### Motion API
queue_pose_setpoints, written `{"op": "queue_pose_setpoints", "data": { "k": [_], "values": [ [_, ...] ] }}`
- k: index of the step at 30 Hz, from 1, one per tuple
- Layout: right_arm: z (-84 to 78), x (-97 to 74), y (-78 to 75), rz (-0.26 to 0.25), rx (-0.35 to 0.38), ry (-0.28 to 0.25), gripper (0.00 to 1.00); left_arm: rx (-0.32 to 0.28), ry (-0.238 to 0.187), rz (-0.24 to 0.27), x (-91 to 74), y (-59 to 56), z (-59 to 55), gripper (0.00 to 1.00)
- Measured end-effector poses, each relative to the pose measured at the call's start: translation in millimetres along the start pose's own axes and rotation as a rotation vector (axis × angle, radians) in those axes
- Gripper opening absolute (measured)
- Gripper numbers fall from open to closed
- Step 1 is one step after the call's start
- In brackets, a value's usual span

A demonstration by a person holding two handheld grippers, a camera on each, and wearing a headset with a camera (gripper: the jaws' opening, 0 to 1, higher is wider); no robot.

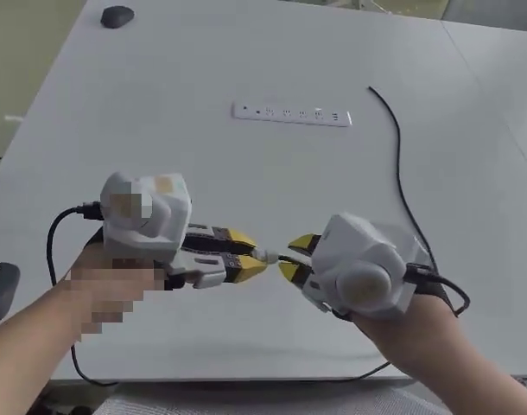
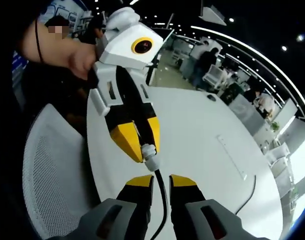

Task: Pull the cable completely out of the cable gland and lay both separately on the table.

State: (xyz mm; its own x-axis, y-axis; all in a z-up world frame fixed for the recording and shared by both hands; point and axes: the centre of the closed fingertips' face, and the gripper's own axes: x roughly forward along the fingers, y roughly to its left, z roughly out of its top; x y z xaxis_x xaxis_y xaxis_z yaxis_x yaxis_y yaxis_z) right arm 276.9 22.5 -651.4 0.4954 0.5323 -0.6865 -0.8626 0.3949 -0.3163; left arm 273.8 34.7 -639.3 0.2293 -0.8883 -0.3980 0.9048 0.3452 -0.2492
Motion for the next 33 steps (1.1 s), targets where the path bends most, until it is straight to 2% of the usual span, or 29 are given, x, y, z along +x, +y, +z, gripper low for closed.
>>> {"op": "queue_pose_setpoints", "data": {
  "k": [2, 8, 19, 28, 33],
  "values": [
    [0.1, -0.2, -1.0, -0.005, -0.013, 0.001, 0.05, 0.005, 0.003, 0.0, 0.6, -0.2, -0.4, 0.15],
    [0.9, 0.3, -2.6, -0.011, -0.038, -0.003, 0.05, 0.003, -0.001, -0.002, 1.2, -0.3, 0.5, 0.15],
    [-0.9, 1.3, 2.7, 0.004, -0.097, -0.002, 0.01, 0.005, 0.006, -0.004, 2.3, -2.4, -0.8, 0.15],
    [-2.0, 1.0, -0.5, -0.003, -0.054, -0.021, 0.0, 0.007, -0.001, -0.006, 3.3, -2.9, 0.8, 0.15],
    [-3.6, 1.9, -3.2, -0.01, 0.002, -0.029, 0.0, 0.011, -0.001, -0.006, 3.9, -2.6, 1.3, 0.15]
  ]
}}
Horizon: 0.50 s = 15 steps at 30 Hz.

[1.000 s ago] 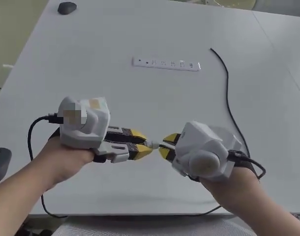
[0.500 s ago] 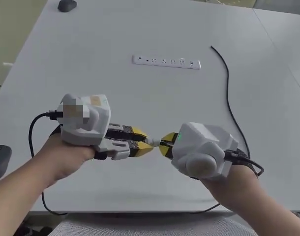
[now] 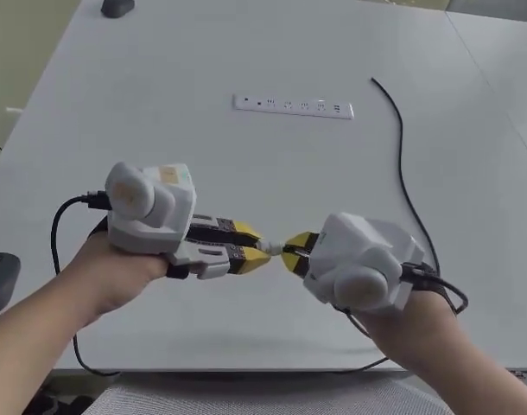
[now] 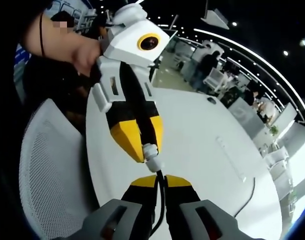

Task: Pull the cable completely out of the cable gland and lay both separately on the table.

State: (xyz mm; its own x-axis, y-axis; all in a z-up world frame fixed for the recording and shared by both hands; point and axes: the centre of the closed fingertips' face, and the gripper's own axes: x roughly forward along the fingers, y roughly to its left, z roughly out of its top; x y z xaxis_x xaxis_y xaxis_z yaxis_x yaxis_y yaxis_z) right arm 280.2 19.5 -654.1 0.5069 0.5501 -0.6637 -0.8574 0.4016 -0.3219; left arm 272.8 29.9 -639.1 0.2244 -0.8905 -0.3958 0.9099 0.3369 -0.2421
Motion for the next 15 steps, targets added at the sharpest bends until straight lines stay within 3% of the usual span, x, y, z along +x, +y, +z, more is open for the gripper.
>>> {"op": "queue_pose_setpoints", "data": {
  "k": [6, 9, 15],
  "values": [
    [-0.4, 0.2, -2.0, -0.007, 0.041, -0.021, 0.0, 0.01, -0.002, 0.002, 0.2, 1.6, 1.7, 0.15],
    [-7.9, 1.6, -5.8, -0.02, 0.056, -0.004, 0.0, 0.015, -0.001, 0.007, -0.2, 3.6, 1.5, 0.15],
    [-25.3, -0.5, -15.3, -0.047, 0.188, 0.014, 0.0, 0.011, -0.01, 0.008, -2.2, 4.7, 2.9, 0.15]
  ]
}}
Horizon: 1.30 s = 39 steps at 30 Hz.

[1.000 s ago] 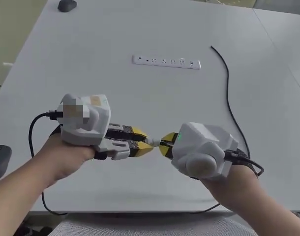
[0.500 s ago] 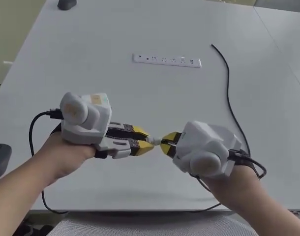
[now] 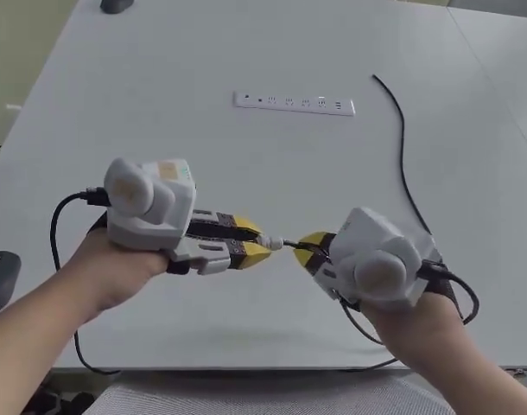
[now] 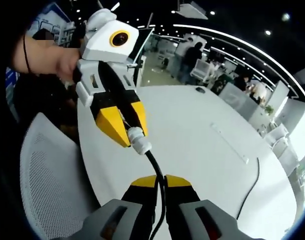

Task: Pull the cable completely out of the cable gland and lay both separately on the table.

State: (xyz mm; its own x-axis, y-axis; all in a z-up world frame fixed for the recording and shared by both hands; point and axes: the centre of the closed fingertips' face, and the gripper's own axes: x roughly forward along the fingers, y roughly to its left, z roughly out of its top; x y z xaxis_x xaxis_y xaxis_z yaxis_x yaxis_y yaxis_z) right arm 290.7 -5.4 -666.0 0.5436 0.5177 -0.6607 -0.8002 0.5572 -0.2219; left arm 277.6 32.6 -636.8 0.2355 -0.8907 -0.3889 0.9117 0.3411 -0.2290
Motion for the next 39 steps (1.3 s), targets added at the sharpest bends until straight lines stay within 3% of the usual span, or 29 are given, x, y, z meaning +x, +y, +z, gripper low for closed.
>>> {"op": "queue_pose_setpoints", "data": {
  "k": [9, 16, 30, 36, 39],
  "values": [
    [-21.2, 1.8, -13.5, -0.041, 0.194, 0.017, 0.0, 0.002, -0.002, 0.0, -1.3, -0.3, -0.3, 0.15],
    [-35.3, 3.3, -20.2, -0.064, 0.284, 0.034, 0.0, 0.008, -0.001, 0.002, -1.8, -0.6, -0.3, 0.15],
    [-85.8, 7.5, -28.8, -0.092, 0.704, 0.078, 0.0, 0.012, 0.001, 0.005, -3.2, -2.2, -0.1, 0.15],
    [-99.0, 10.0, -28.4, -0.098, 0.758, 0.088, 0.0, 0.012, 0.004, 0.002, -3.2, -1.4, -0.5, 0.15],
    [-98.2, 10.5, -26.6, -0.094, 0.766, 0.086, 0.0, 0.013, 0.008, 0.002, -2.9, -0.8, -1.2, 0.15]
  ]
}}
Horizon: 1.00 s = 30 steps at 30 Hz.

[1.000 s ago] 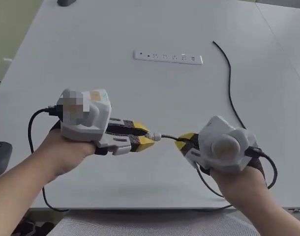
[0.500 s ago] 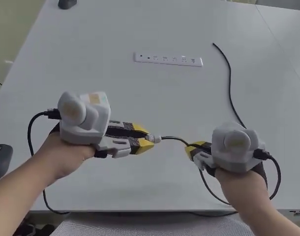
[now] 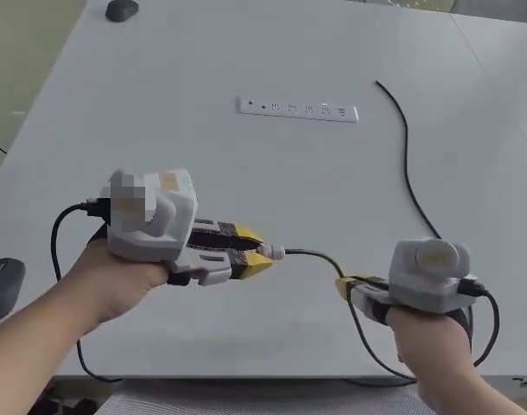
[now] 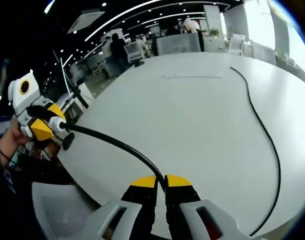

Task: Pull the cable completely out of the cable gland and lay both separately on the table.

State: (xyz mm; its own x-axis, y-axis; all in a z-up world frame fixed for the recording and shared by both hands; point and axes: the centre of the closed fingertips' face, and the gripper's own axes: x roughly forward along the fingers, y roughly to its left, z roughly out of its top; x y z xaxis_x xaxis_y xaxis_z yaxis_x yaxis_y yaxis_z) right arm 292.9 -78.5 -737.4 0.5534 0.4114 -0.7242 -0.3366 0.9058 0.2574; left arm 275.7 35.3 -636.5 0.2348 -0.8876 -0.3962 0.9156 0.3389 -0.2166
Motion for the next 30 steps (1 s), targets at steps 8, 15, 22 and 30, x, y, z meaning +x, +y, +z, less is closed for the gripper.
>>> {"op": "queue_pose_setpoints", "data": {
  "k": [8, 15, 22, 30],
  "values": [
    [0.7, 1.2, 1.2, 0.002, -0.012, -0.006, 0.01, -0.003, -0.004, 0.002, 0.0, 2.8, 0.2, 0.15],
    [1.7, 1.9, 3.0, 0.009, -0.015, -0.009, 0.01, -0.007, -0.009, 0.005, -0.4, 4.6, 1.0, 0.15],
    [2.4, 0.8, 4.0, 0.006, -0.062, -0.016, 0.02, -0.009, -0.008, 0.017, -1.5, 7.7, 0.3, 0.15],
    [9.4, -5.0, 11.0, -0.003, -0.169, -0.031, 0.06, -0.005, -0.013, 0.028, -3.1, 11.1, 2.9, 0.15]
  ]
}}
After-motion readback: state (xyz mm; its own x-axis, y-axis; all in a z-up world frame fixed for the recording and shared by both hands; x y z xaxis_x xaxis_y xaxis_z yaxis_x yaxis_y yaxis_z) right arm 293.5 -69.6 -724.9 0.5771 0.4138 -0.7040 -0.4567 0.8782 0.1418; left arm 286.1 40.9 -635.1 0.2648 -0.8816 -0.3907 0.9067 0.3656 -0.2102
